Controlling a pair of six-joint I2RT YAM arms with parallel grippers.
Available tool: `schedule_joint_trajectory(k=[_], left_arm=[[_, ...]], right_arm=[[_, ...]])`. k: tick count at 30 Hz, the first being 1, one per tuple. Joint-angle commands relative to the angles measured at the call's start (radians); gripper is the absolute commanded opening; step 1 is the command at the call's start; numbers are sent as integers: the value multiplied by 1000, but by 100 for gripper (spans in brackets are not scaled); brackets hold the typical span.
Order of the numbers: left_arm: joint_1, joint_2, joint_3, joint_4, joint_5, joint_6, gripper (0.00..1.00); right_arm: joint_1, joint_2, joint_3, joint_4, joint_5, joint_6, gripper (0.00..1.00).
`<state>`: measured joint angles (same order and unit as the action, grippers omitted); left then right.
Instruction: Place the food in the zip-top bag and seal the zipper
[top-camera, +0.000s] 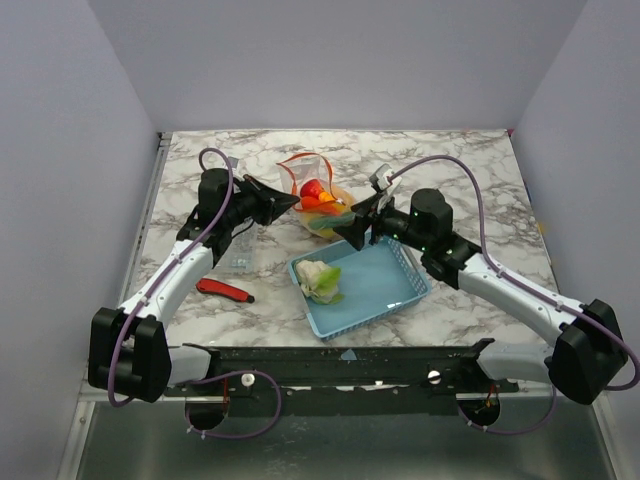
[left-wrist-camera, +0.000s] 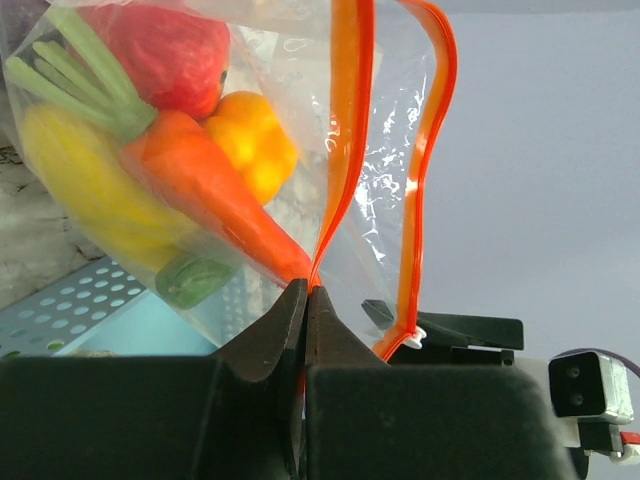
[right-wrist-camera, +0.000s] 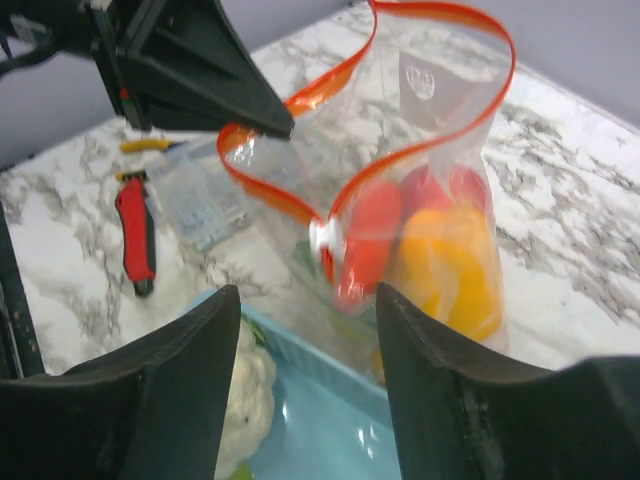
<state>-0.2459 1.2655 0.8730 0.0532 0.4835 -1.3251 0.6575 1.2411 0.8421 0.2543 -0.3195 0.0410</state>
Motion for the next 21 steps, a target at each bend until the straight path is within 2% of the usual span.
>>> schedule_joint_trajectory(k=[1,4,8,11,14,16,18,21], left_arm=[[-7,13,29,50,27,19,0],[-6,19,35,54,37,38,0],[-6,30,60,48,65,96,0],[-6,39,90,18,79,173,0],[-6,65,124,-11,112,218,0],[-7,75,125,10,132,222,5],[-11,75,119,34,133,224,13],[-23,58,127,25,116,288,28]], right_arm=[[2,89,-2,252,-17,-110,51],[2,146,10,320,-62,-113,47],[3,183,29,307,-74,-107,30],[3,164,-7,319,-78,-92,30],[2,141,-7,265,-97,-82,37],[2,137,-15,253,-121,-81,37],[3,144,-32,267,-125,-83,34],[3,149,-37,262,-69,-96,16]])
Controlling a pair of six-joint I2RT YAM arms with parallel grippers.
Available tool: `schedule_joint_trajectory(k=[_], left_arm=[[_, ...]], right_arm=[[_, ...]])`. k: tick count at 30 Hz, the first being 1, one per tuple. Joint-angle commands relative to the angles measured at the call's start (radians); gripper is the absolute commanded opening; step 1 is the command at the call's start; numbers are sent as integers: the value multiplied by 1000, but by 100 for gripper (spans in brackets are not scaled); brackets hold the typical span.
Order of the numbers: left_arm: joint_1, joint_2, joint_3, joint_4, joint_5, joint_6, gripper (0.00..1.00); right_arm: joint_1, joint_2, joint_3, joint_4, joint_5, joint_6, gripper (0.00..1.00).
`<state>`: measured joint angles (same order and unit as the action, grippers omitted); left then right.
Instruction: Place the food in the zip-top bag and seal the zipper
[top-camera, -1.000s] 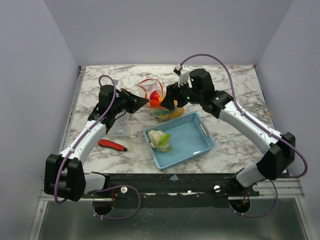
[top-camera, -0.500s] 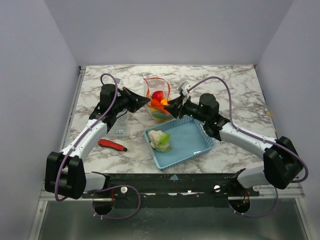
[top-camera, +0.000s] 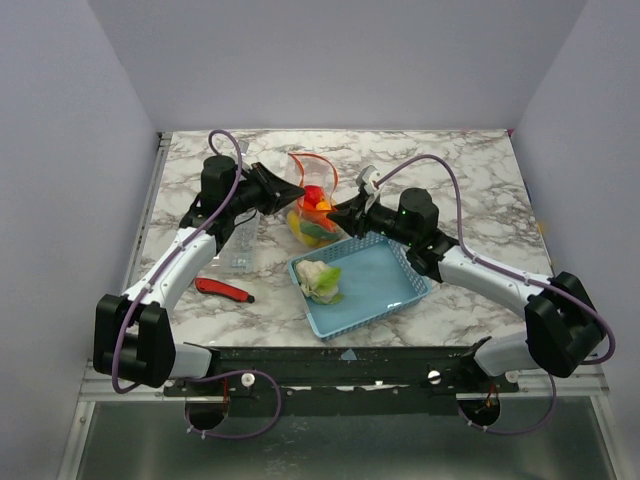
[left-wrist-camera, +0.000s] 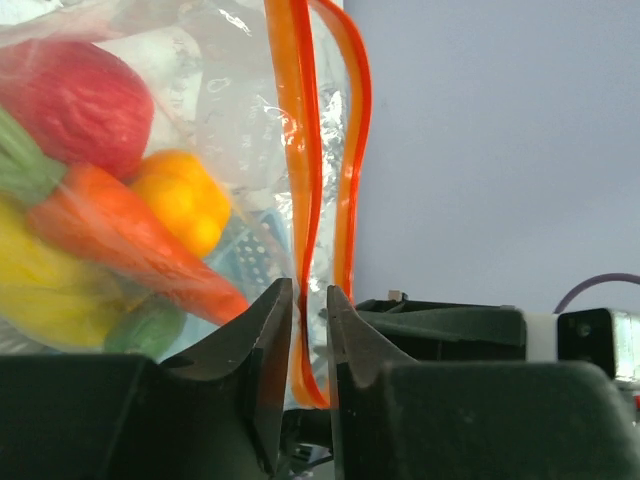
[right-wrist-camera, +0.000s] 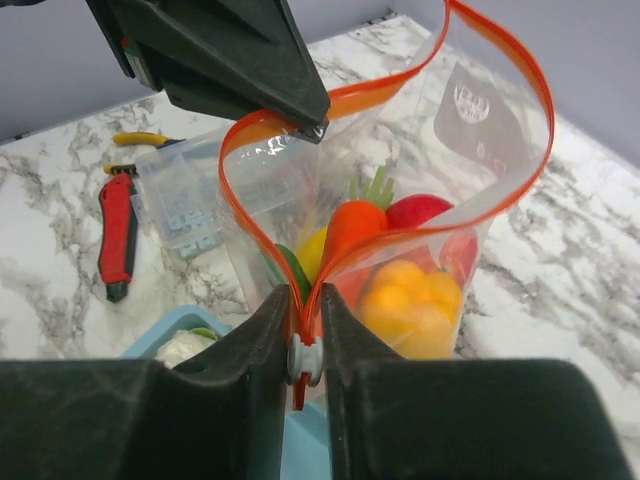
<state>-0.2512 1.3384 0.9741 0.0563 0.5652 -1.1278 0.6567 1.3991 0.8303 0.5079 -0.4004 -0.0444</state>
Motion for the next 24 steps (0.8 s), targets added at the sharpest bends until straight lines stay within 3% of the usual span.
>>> schedule_joint_trajectory(k=[1,3,8,11,13,15,20,24], left_arm=[[-23,-25,36,-3,26,127,33],[-32,-54,57,-53,-5,241,43],[-79,-173,105,-106,-86,630,73],[-126,-195,162,-113,-67,924,73],[-133,-211,128,-18,73,1099,75],[-134,-216,108,23,208,1267,84],[-133,-122,215,-197,340,1668,89],[-115,-5,350,-343,452,1783,91]], right_arm=[[3,-13,-25,2,20,-23,9],[4,-26,-19,-16,42,-56,1],[2,-34,5,-20,58,-144,0],[-1,0,58,-44,-4,-234,0],[-10,23,110,-92,-53,-299,0],[-32,44,156,-132,-103,-344,0],[-115,85,223,-235,-241,-375,0],[-117,60,214,-295,-253,-403,0]])
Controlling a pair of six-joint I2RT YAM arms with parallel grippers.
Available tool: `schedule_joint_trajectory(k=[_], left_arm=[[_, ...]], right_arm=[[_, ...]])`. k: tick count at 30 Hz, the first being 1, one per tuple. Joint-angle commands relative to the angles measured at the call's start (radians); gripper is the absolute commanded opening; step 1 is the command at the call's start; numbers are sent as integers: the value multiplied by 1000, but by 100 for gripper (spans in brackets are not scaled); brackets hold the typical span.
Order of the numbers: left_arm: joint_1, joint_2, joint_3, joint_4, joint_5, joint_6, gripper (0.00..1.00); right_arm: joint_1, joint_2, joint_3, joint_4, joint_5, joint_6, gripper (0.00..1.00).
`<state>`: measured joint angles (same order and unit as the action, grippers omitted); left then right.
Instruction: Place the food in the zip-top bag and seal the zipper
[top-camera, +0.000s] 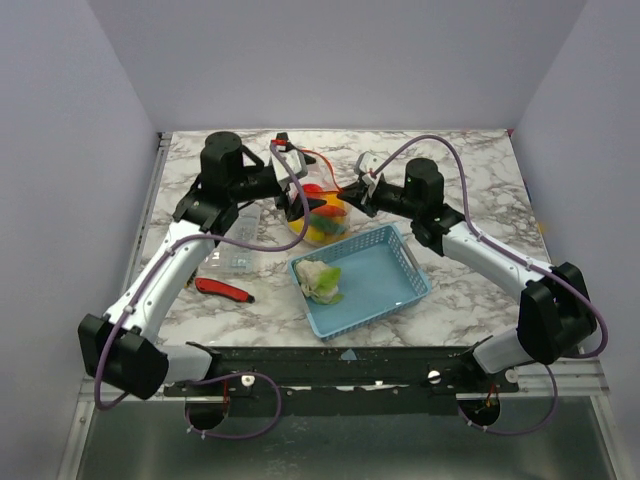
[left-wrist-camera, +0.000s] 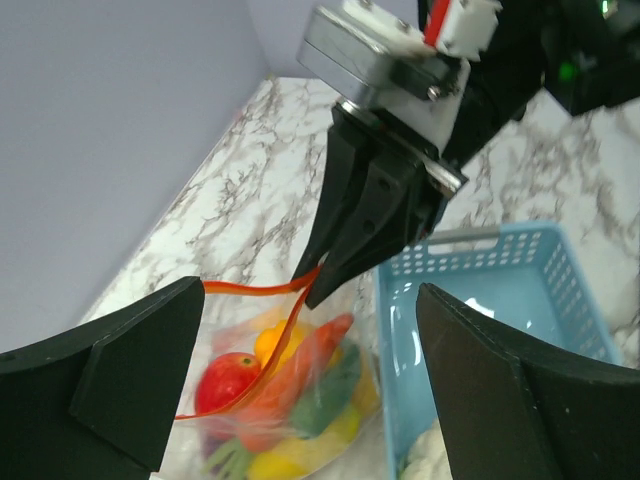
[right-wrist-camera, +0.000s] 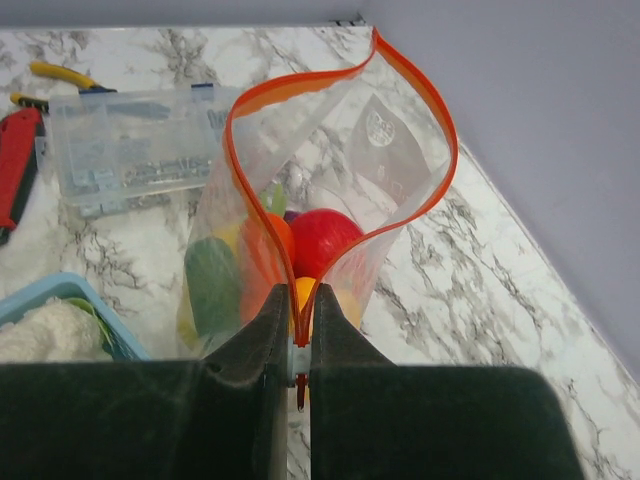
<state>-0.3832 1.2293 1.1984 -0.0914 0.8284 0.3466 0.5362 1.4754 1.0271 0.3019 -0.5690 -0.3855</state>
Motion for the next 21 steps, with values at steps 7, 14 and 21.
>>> schedule_joint_trajectory(k=[7,14,21], left_arm=[[4,329,392,-499,304,490,91],[-20,452,479,-697,262,604,87],[-22,465,392,-610,175,599,78]], right_arm=[[3,-23,25,-137,-94,-72,0],[2,-23,41,-148,-103,-69,0],[2,-37,41,-147,-112,-56,0]])
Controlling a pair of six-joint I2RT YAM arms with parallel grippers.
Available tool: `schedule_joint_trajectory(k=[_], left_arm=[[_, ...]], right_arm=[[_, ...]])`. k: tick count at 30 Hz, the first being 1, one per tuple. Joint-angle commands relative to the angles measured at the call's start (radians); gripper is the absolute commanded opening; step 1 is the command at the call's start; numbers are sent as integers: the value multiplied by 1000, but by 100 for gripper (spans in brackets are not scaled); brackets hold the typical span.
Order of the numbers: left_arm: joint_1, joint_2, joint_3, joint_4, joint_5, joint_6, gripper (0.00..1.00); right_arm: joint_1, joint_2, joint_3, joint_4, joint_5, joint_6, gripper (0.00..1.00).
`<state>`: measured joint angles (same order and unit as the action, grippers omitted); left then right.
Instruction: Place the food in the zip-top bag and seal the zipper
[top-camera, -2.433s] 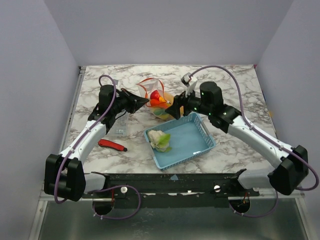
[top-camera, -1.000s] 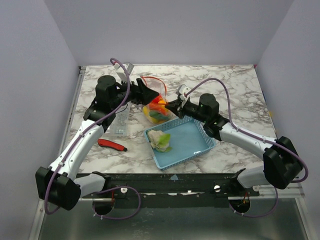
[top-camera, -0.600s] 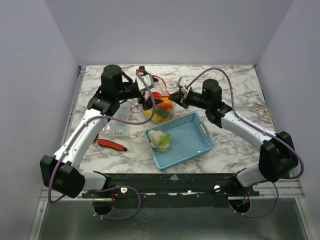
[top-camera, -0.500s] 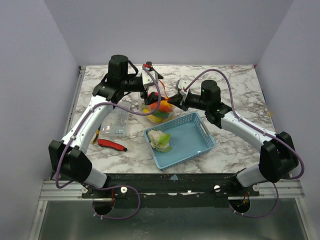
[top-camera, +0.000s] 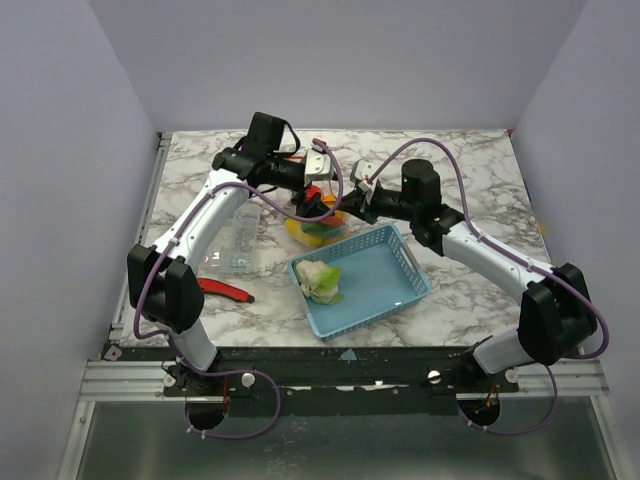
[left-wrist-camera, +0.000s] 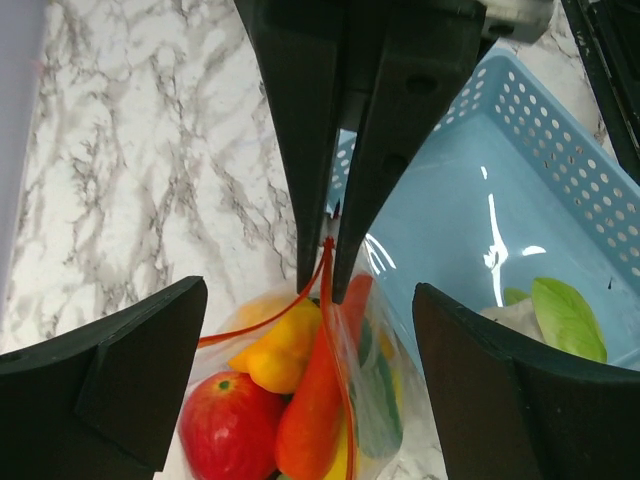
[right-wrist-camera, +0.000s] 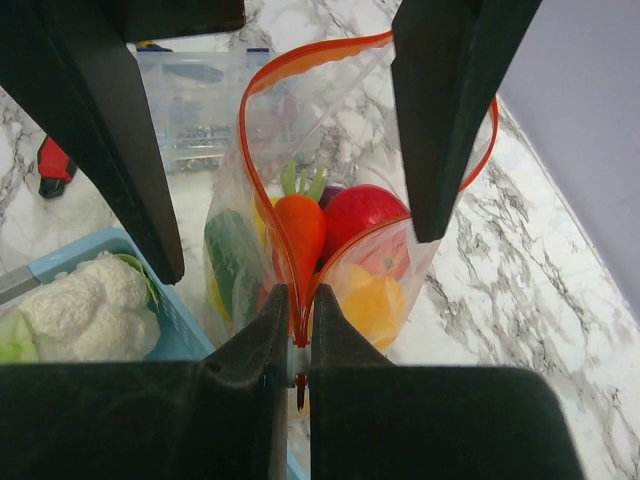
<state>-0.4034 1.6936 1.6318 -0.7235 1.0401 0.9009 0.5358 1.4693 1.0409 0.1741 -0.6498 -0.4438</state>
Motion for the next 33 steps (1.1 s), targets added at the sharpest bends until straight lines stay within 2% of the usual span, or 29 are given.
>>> schedule_joint_trajectory(k=[1,7,11,13,16,18,21,24,33], left_arm=[[-2,-3,-56,44,-52,38,74],[-3,-88,-203,237,-128,-25,49],[-7,-138,-260,314,-183,-77,40],[-14,-168,-281,354,-187,-110,43],[-28,-201,-299,410,-159,-147,67],[-31,-184,-236,340,-114,-146,73],[-32,-103,-67,112,-61,-81,76],[-37,-11,79,-118,-77,17,77],[-34,75,200,-298,-67,100,75]], right_arm=[[3,-31,26,-19,-29,3,0],[3,-32,22,-21,-32,5,0],[3,-24,32,-45,-29,-4,0],[3,-23,37,-60,-38,-12,0],[4,-17,48,-74,-52,-13,0],[3,-17,59,-92,-64,-19,1],[4,-27,61,-104,-73,-26,0],[3,-37,67,-123,-74,-46,0],[4,-44,87,-171,-68,-79,0]])
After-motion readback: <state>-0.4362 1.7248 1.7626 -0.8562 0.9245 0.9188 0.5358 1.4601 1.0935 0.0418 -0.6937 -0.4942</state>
